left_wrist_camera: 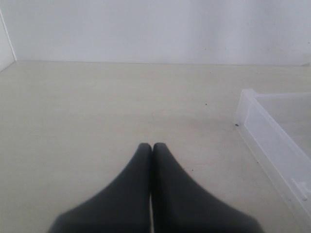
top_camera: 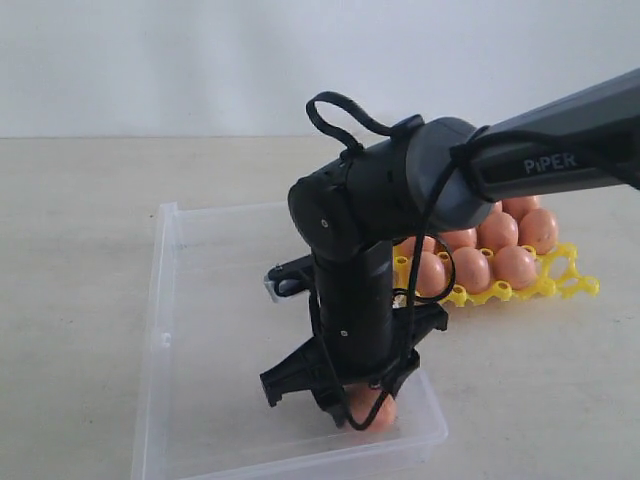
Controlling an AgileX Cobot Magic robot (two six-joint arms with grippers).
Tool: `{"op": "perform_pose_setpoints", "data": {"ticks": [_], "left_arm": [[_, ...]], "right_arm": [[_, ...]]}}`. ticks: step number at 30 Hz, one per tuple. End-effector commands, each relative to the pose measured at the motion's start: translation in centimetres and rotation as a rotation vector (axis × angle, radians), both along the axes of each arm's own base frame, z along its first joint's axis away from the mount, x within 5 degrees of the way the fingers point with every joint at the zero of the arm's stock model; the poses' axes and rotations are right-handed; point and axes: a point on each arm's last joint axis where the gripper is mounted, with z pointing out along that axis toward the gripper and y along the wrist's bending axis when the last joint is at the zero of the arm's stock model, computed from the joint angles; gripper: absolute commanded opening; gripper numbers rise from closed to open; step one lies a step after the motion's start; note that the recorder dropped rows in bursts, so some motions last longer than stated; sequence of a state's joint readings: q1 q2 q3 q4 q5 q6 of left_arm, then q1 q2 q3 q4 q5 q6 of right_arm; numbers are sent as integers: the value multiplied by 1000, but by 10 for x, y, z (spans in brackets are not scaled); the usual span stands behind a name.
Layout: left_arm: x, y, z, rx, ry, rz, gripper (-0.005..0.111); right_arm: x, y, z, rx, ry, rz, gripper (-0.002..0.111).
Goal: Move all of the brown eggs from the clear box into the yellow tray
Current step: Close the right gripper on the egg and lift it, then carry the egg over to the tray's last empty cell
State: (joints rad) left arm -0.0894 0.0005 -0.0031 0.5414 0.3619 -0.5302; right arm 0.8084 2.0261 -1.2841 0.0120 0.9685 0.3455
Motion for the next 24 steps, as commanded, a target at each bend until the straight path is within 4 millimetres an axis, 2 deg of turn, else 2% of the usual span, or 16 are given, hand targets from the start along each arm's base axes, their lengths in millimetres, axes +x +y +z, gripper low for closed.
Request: {"op": "perform_pose_setpoints", "data": {"ticks": [1, 5, 8, 13, 16, 18, 21, 22, 24], "left_arm": [[0, 0, -1, 5, 0, -3, -4], [0, 0, -1, 5, 0, -3, -4], [0, 0, -1, 5, 0, -3, -4], [0, 0, -1, 5, 0, -3, -4], [0, 0, -1, 5, 0, -3, -4], [0, 0, -1, 5, 0, -3, -4], [0, 0, -1, 5, 0, -3, -4], [0, 0, -1, 5, 0, -3, -4], [0, 0, -1, 5, 0, -3, -4]], "right_arm": [[16, 14, 20, 208, -223, 26, 1], [29, 28, 70, 479, -506, 50, 1], [29, 27, 97, 617, -672, 83, 1], [-2, -2, 119, 939, -966, 73, 1], [-18, -41, 132, 1121, -1215, -67, 1], [-19, -80, 128, 1089, -1349, -296, 0], [-12, -146, 122, 831, -1574, -650, 0], [-9, -170, 120, 683, -1651, -736, 0], [-2, -214, 116, 409, -1750, -803, 0]]}}
